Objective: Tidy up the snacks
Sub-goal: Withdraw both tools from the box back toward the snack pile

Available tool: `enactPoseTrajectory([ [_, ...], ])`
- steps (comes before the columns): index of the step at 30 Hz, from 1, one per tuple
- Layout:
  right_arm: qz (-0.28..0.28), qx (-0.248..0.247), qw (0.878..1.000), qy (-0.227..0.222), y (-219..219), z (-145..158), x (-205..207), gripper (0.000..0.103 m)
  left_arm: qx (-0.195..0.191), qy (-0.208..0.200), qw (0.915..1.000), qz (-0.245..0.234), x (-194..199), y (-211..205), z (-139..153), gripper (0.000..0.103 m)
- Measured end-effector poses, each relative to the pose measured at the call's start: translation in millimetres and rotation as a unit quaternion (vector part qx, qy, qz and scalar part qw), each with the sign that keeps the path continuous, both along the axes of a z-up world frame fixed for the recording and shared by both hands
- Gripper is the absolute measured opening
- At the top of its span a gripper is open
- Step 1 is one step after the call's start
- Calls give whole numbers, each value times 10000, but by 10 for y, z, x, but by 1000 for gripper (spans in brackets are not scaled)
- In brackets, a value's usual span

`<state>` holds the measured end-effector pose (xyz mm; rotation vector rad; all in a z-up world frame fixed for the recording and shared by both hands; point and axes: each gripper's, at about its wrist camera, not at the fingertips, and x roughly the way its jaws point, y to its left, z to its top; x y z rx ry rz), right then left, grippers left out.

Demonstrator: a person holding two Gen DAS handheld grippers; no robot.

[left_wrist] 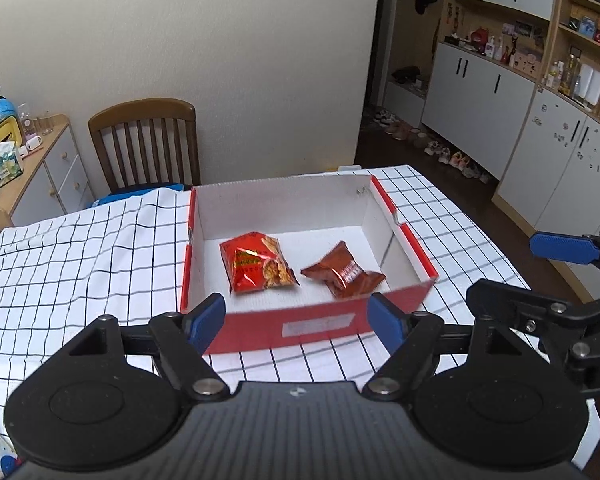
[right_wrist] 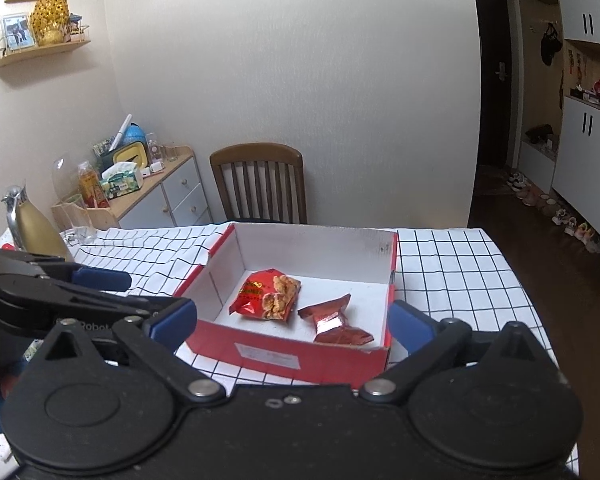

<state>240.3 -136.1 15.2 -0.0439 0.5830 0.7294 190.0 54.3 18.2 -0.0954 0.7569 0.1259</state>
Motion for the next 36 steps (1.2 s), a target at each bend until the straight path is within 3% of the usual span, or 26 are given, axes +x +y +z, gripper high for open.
enactPoseTrajectory([
  [2,20,-15,10000,-22,-23,-5,-71,103,-9,-7,10000,-19,-91,-19,-17,87],
  [8,55,-40,9999,-99,-98,-49,-300,103,-139,-1,9999,-99,-344,-29,-96,88],
  [11,63,-32,9999,-103,-141,-82,-416,103,-227,-9,9997,-91,-466,-19,-167,103],
  [21,29,-183,9993,323,-289,-461,-776,103,-213,249,9995,-36,-920,-58,-526,103],
  [36,-44,-476,9942,964,-327,-1000,-1013,102,-1,782,9931,-878,-1454,-292,-1188,103],
])
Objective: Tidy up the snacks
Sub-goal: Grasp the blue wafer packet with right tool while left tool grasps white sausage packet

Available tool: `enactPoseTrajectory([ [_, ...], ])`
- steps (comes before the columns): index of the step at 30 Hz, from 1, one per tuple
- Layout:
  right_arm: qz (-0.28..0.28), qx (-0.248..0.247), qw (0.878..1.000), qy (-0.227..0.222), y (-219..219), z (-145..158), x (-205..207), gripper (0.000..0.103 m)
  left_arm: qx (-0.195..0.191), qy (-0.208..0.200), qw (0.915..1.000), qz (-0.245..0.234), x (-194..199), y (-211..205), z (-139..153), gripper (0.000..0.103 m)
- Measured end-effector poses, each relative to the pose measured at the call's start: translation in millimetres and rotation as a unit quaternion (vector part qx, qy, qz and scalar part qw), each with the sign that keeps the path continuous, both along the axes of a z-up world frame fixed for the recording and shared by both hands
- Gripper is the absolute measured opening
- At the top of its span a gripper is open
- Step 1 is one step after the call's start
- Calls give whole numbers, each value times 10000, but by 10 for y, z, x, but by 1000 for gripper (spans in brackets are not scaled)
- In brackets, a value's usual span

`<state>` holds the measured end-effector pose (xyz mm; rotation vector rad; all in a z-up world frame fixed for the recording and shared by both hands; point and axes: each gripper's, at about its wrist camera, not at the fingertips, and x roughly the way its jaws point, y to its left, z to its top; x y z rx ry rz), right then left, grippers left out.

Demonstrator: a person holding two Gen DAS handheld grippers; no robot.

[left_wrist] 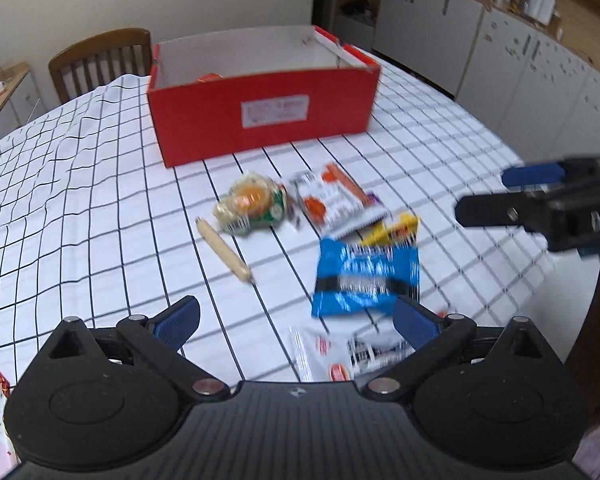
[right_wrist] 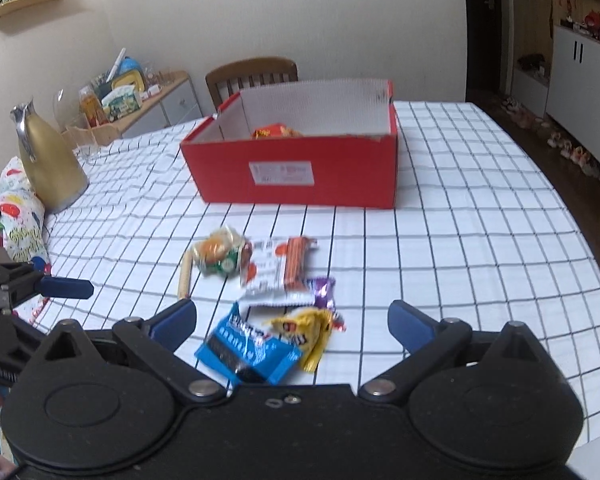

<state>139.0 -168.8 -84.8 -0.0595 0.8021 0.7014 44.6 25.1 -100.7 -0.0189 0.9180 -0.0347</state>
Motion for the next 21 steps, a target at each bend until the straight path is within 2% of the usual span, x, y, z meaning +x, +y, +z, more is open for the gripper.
enactPoseTrajectory([
  [12,242,-385,9980,438,222,-326,-2,97,280,-78,9930,-1146,-151,-358,-152,103],
  [21,1153,-571,9913,266,584,-280,-11,90,512,-78,9850,-1649,-142,-535,-267,103],
])
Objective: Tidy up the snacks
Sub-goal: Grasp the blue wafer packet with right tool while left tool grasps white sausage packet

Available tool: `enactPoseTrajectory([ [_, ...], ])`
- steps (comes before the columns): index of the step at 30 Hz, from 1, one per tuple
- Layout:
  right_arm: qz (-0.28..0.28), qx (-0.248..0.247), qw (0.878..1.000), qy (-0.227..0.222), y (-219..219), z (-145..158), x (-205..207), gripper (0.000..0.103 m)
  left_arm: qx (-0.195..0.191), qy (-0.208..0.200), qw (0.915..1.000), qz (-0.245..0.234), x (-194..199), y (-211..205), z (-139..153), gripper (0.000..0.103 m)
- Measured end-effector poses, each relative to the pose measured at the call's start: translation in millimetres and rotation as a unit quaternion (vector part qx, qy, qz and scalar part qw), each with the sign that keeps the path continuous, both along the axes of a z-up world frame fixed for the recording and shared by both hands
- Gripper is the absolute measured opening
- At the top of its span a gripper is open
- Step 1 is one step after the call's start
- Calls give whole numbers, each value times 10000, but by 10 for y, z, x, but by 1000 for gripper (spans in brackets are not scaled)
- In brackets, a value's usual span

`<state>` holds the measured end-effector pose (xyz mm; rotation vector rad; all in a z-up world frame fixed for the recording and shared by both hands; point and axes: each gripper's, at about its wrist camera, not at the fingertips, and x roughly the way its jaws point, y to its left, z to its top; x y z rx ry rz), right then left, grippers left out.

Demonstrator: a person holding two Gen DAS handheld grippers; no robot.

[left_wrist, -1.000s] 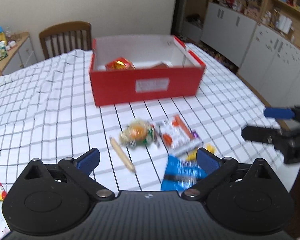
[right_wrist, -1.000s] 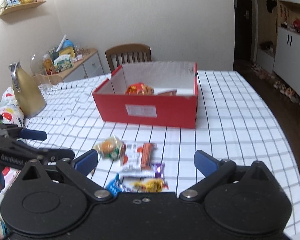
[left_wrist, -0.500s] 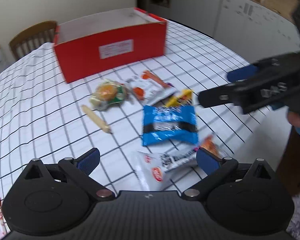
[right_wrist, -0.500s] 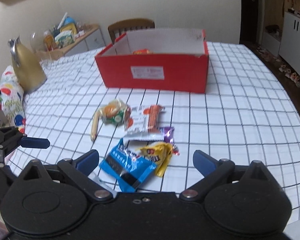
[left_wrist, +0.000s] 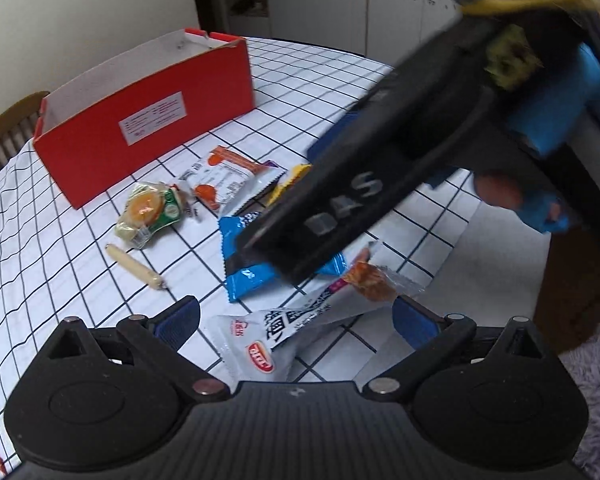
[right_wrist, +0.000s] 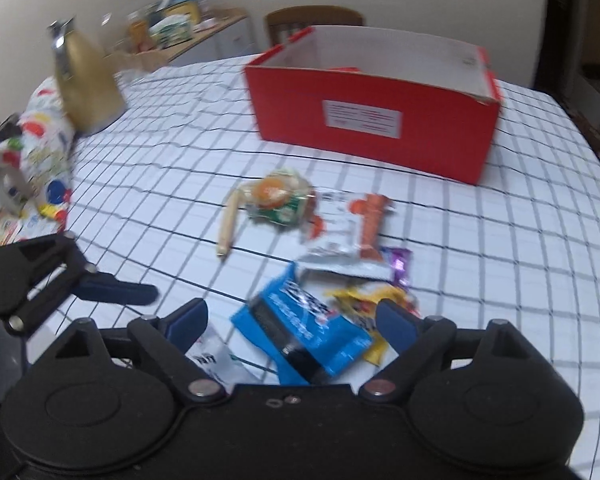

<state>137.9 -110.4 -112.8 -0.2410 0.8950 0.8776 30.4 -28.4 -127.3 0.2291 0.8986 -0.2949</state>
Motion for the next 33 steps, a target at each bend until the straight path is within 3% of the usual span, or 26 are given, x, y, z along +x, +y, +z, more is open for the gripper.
enactPoseTrajectory([
  [5,470,-248,9986,8,188,-94,53,80,22,79,9998,-200,-20,-32,-84,101],
  [10,888,-451,9950,-75,280,-138,73,79,120,165,9990,-397,-40,-77,-161,88],
  [12,1004,-512,9936,-58,299,-152,90,77,153,190,9986,-465,-37,-93,-177,79],
  [16,1258,-712,9894,-123,346,-192,89,71,216,238,9982,-497,-26,-97,-194,75],
  [20,1445,-933,9847,-272,378,-259,69,67,225,317,9982,-448,-25,-52,-197,61],
  [24,1577,-1077,9810,-346,388,-313,63,66,221,389,9985,-299,-34,9,-196,51],
  [33,1850,-1227,9742,-414,462,-347,-1,66,220,438,9983,-300,-39,46,-191,40],
])
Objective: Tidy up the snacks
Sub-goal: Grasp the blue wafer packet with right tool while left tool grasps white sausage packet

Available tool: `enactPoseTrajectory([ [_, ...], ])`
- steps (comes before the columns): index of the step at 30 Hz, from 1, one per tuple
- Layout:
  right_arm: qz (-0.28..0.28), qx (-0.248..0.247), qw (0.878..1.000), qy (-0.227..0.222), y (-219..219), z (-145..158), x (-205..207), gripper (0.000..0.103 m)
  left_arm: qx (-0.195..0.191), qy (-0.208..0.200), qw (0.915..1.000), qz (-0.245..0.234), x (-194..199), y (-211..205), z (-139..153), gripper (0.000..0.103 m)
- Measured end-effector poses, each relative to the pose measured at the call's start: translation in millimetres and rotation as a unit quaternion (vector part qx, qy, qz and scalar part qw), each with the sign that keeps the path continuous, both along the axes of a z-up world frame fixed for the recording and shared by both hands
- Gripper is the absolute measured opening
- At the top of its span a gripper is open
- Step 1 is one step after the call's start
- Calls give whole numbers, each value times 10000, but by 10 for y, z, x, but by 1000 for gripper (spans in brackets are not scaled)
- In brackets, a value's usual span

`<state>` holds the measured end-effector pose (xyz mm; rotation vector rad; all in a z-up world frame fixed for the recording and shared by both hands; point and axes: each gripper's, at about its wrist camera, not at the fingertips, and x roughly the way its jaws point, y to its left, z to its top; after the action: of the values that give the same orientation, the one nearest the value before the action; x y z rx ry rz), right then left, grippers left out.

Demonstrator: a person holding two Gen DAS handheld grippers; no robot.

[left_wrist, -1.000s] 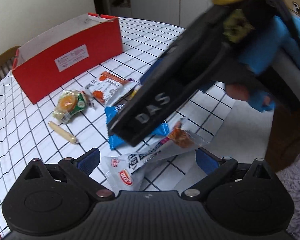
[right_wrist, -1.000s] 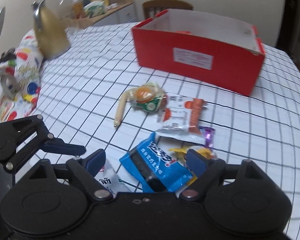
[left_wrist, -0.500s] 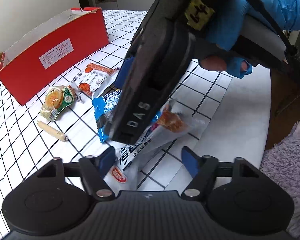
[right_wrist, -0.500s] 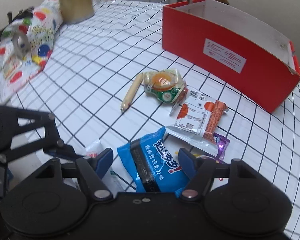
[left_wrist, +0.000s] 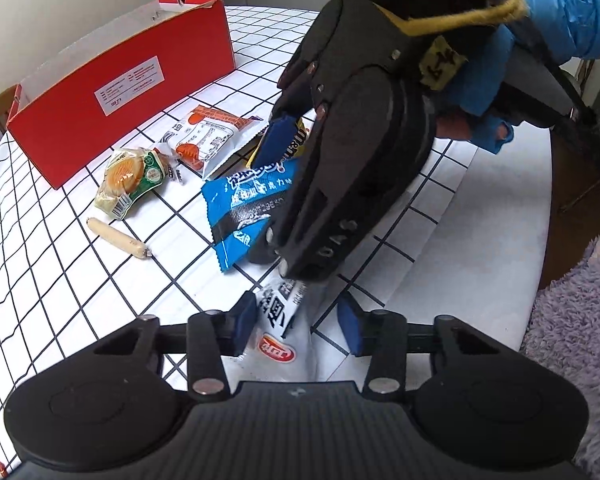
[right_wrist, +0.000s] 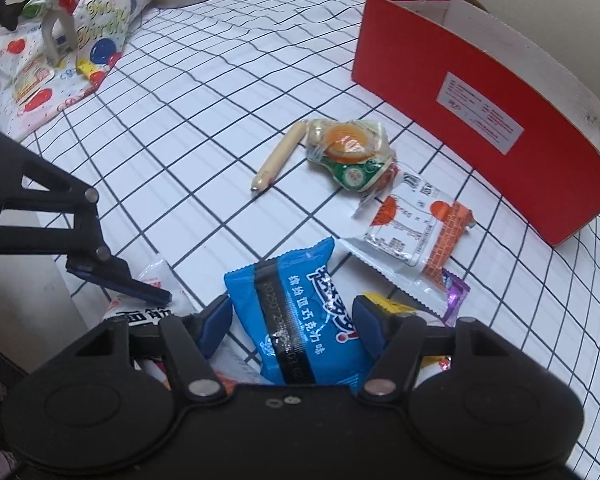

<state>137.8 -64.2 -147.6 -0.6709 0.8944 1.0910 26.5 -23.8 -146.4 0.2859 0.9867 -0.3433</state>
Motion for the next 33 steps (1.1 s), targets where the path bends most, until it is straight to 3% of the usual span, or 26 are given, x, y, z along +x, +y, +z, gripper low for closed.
enactPoseTrajectory([
  [6,188,-151,9997,-48,16,-26,-76,65,60,-15,10000,-21,15,-19,-14,34],
  [12,184,-120,9997,-80,9,14,-86,55,16,9,10000,-11,35,-6,0,34],
  [14,130,-57,9998,-101,-8,36,-84,47,35,-4,10000,-47,36,-12,1,34],
  [26,-1008,855,9910,212,-351,463,197,46,102,32,9993,-372,134,-104,2,34],
  [30,-1331,1035,9854,230,-489,561,247,46,52,49,9996,-287,180,-89,23,22],
  [33,-1555,1102,9814,234,-582,597,271,46,-108,116,9998,-111,220,-41,26,20],
])
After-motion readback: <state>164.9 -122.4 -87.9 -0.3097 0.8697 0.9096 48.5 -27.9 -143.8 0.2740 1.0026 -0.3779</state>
